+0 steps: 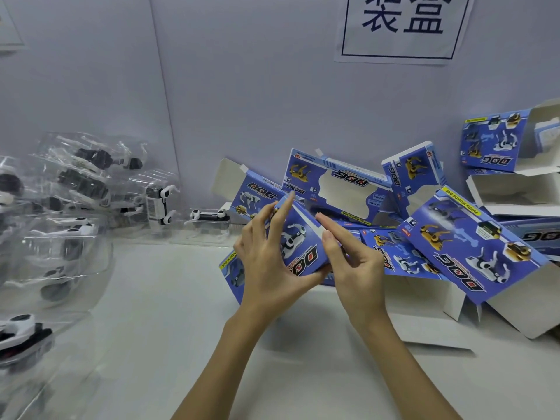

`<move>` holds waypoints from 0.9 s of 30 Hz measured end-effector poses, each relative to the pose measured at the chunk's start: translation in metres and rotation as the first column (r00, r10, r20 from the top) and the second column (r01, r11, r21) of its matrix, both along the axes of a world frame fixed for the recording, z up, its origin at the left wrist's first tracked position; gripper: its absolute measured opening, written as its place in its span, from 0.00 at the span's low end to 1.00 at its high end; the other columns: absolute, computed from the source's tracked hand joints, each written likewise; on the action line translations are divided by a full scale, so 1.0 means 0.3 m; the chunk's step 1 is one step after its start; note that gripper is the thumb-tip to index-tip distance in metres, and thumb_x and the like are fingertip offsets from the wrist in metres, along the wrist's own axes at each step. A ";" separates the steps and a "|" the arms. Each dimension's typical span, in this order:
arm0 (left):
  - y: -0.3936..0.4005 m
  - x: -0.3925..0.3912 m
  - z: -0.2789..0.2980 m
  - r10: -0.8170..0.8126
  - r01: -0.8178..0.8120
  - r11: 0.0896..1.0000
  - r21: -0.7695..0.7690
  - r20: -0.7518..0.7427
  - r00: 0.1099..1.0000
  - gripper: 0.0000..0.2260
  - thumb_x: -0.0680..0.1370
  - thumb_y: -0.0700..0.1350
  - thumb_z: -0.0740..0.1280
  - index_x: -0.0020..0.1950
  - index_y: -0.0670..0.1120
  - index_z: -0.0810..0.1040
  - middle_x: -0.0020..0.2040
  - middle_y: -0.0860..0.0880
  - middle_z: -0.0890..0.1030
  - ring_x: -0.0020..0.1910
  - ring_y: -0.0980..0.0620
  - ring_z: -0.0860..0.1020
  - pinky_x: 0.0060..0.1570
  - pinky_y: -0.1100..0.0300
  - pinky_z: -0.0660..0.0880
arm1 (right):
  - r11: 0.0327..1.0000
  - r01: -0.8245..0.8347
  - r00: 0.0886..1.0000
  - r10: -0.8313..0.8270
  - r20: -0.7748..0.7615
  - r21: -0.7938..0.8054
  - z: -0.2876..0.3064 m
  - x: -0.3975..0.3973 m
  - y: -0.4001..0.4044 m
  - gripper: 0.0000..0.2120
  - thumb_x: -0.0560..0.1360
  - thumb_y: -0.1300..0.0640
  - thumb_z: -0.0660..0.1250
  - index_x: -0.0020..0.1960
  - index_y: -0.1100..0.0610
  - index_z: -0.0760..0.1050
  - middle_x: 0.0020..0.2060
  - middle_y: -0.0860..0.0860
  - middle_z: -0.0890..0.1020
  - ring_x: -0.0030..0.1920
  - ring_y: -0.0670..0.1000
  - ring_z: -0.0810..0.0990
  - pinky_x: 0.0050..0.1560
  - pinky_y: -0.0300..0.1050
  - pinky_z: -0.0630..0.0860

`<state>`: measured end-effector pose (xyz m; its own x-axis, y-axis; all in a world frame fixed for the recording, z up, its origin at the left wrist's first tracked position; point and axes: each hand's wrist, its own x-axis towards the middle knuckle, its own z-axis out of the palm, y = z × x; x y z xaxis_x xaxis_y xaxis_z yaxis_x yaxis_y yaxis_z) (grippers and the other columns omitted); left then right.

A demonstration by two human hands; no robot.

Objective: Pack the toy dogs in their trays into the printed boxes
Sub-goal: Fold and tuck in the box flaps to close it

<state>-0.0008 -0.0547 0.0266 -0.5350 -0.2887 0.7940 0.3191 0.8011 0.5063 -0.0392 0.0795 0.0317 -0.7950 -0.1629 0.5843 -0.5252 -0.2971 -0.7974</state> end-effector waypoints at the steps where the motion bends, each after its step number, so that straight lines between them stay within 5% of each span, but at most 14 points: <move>1: 0.001 0.001 -0.001 0.002 -0.002 1.000 -0.009 -0.010 1.000 0.43 0.64 0.64 0.76 0.78 0.64 0.65 0.77 0.53 0.66 0.77 0.50 0.64 0.70 0.40 0.64 | 1.000 0.003 1.000 -0.003 -0.013 0.003 -0.001 0.002 -0.003 0.15 0.82 0.53 0.67 0.67 0.48 0.82 0.68 0.47 0.82 0.67 0.52 0.82 0.50 0.45 0.86; 7: 0.000 0.006 0.003 0.008 -0.008 1.000 -0.004 0.005 1.000 0.29 0.65 0.66 0.74 0.64 0.64 0.71 0.77 0.50 0.66 0.77 0.48 0.63 0.68 0.45 0.61 | 0.994 0.023 0.996 -0.014 -0.092 0.102 -0.011 0.007 -0.003 0.16 0.85 0.49 0.61 0.70 0.45 0.79 0.77 0.45 0.72 0.75 0.53 0.73 0.57 0.53 0.85; 14: 0.013 0.031 0.044 0.002 -0.003 1.000 0.011 0.060 0.998 0.29 0.63 0.59 0.77 0.59 0.63 0.68 0.74 0.49 0.62 0.78 0.45 0.61 0.69 0.35 0.60 | 0.979 -0.039 0.995 0.056 -0.081 0.199 0.013 0.015 0.006 0.19 0.84 0.50 0.58 0.72 0.44 0.77 0.71 0.47 0.80 0.73 0.58 0.74 0.69 0.67 0.73; 27: -0.004 0.029 0.048 -0.113 0.113 0.994 0.005 0.077 0.991 0.22 0.68 0.55 0.76 0.57 0.62 0.70 0.82 0.50 0.56 0.82 0.49 0.53 0.74 0.34 0.55 | 0.961 0.018 0.983 0.034 -0.182 0.278 0.013 0.006 0.006 0.17 0.86 0.56 0.62 0.72 0.45 0.75 0.72 0.42 0.78 0.77 0.51 0.70 0.70 0.65 0.74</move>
<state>0.0080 -0.0560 0.0410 -0.6235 -0.2238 0.7491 0.3677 0.7616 0.5336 -0.0375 0.0813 0.0354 -0.6764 -0.3450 0.6507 -0.6685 -0.0834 -0.7390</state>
